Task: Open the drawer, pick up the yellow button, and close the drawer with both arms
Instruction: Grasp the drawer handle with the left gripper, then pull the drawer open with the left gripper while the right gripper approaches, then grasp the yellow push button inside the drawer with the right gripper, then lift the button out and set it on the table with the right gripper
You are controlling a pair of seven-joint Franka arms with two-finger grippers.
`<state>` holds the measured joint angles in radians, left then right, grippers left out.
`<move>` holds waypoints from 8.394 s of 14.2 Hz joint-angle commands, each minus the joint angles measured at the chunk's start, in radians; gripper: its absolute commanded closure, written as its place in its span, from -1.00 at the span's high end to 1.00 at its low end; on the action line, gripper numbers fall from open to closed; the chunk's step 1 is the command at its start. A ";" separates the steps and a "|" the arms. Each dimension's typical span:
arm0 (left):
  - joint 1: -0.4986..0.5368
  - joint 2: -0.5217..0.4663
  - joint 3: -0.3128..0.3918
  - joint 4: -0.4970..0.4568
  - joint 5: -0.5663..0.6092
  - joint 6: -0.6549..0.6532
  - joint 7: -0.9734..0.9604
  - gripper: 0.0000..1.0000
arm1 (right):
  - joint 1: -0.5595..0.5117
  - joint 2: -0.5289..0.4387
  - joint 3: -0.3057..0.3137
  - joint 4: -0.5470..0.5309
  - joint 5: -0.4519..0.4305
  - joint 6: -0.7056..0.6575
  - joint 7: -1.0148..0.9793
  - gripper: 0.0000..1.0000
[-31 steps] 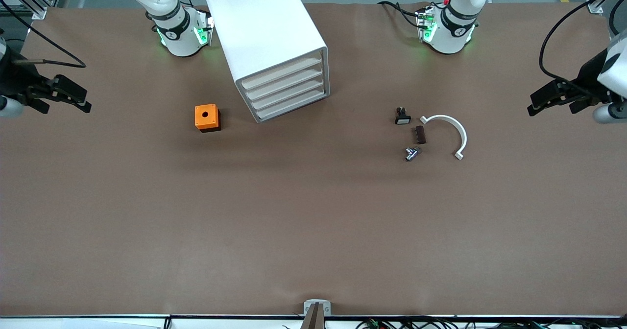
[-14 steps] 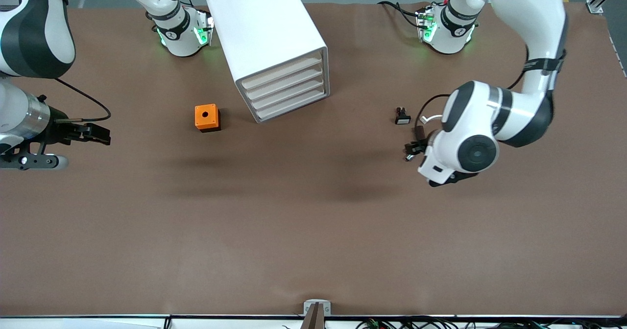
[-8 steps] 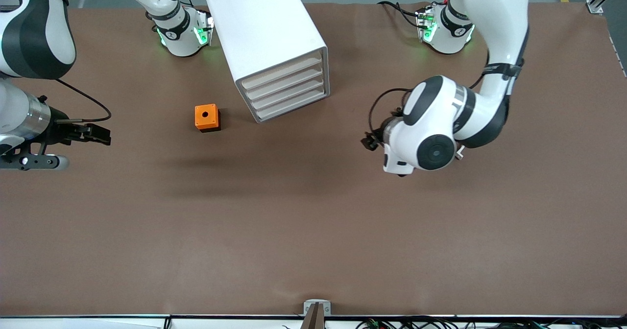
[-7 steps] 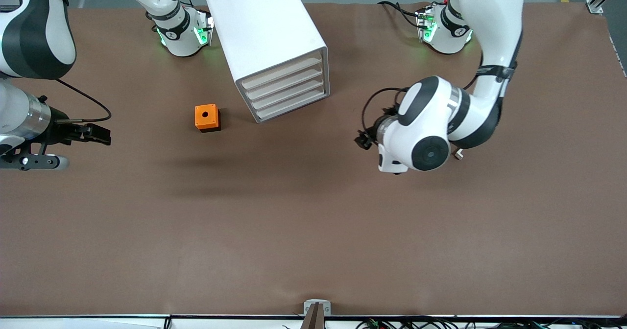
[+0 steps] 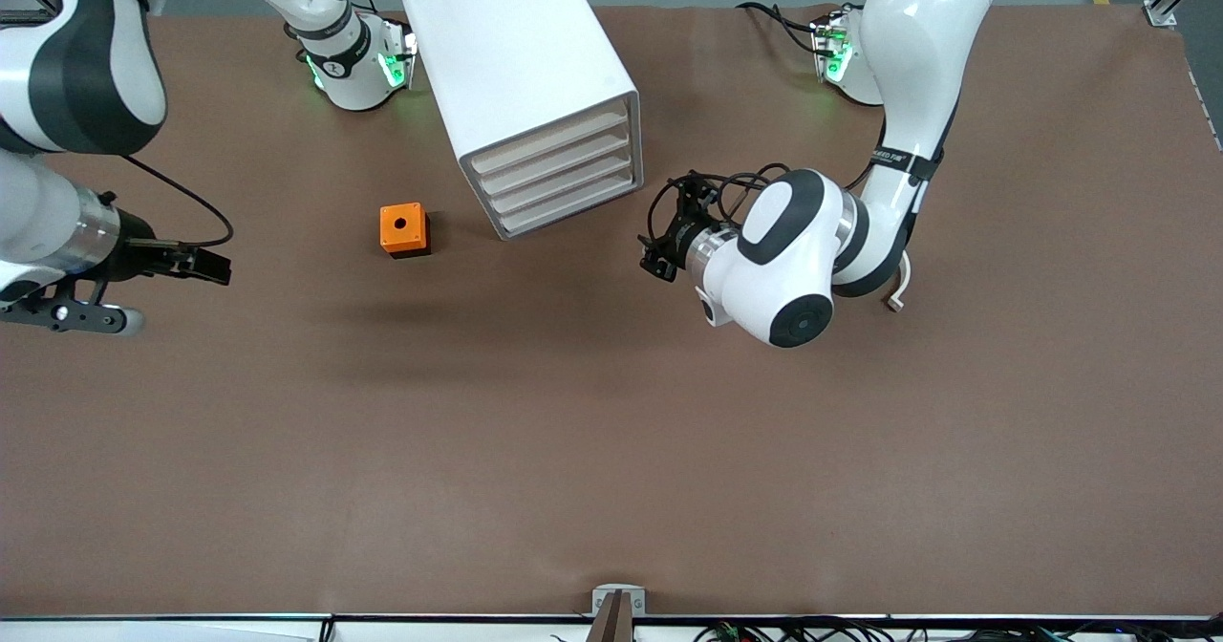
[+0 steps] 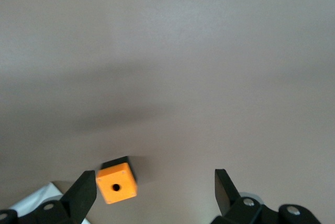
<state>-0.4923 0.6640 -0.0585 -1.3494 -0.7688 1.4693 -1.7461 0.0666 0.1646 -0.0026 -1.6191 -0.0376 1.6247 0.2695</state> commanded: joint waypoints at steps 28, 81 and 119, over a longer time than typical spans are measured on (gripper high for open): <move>-0.121 0.178 -0.101 -0.004 -0.210 -0.219 -0.559 -0.21 | 0.076 -0.013 -0.001 -0.030 0.113 -0.005 0.327 1.00; 0.184 0.197 -0.023 0.133 -0.230 -0.020 0.314 0.98 | 0.837 0.182 -0.002 0.005 0.073 0.364 1.630 -1.00; -0.334 0.000 -0.010 0.104 0.618 0.347 0.447 0.99 | -0.139 0.462 -0.007 -0.081 0.054 0.686 -0.259 1.00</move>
<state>-0.7910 0.6970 -0.0774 -1.2167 -0.1710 1.8477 -1.2524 -0.0606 0.6645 -0.0271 -1.7097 0.0199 2.3817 0.0158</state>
